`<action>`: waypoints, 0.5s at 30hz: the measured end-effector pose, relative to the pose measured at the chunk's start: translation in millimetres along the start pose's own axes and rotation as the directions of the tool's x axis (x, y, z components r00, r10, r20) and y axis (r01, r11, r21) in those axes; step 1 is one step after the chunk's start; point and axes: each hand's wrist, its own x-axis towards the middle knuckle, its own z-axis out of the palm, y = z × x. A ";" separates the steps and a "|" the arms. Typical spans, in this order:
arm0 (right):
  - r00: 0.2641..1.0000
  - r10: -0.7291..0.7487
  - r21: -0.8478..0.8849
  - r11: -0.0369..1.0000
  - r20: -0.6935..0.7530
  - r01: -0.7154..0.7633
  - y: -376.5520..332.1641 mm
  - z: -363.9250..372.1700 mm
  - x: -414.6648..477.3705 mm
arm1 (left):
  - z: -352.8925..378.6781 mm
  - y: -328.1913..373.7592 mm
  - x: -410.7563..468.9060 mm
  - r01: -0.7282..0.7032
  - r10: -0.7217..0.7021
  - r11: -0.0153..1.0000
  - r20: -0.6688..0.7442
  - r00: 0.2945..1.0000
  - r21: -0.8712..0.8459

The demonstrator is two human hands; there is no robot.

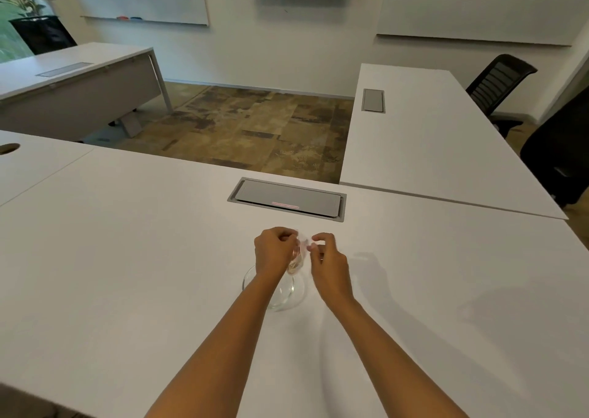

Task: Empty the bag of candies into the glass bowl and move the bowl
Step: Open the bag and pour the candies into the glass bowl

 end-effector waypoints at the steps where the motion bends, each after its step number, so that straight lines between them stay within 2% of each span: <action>1: 0.996 0.084 0.094 0.992 -0.027 -0.081 6.2 -1.1 3.8 | -3.0 -1.0 0.7 -0.008 0.008 1.000 0.017 1.000 -0.020; 3: 0.946 0.322 0.308 0.899 0.017 -0.312 17.2 -1.5 10.4 | -9.8 -2.9 1.4 -0.028 0.031 0.998 0.055 0.998 -0.054; 5: 0.875 0.462 0.396 0.783 0.145 -0.479 25.3 1.4 13.8 | -15.9 -5.0 2.1 -0.062 0.068 0.996 0.091 0.993 -0.070; 8: 0.839 0.440 0.478 0.690 0.320 -0.544 28.6 11.6 14.4 | -24.2 -10.0 5.3 -0.100 0.111 0.991 0.134 0.985 -0.088; 10: 0.835 0.392 0.542 0.636 0.386 -0.549 26.8 18.6 14.1 | -30.5 -15.4 9.6 -0.100 0.116 0.989 0.142 0.983 -0.113; 15: 0.854 0.409 0.553 0.651 0.322 -0.520 24.7 23.6 14.8 | -46.0 -32.7 19.4 -0.014 0.032 0.980 0.091 0.995 -0.197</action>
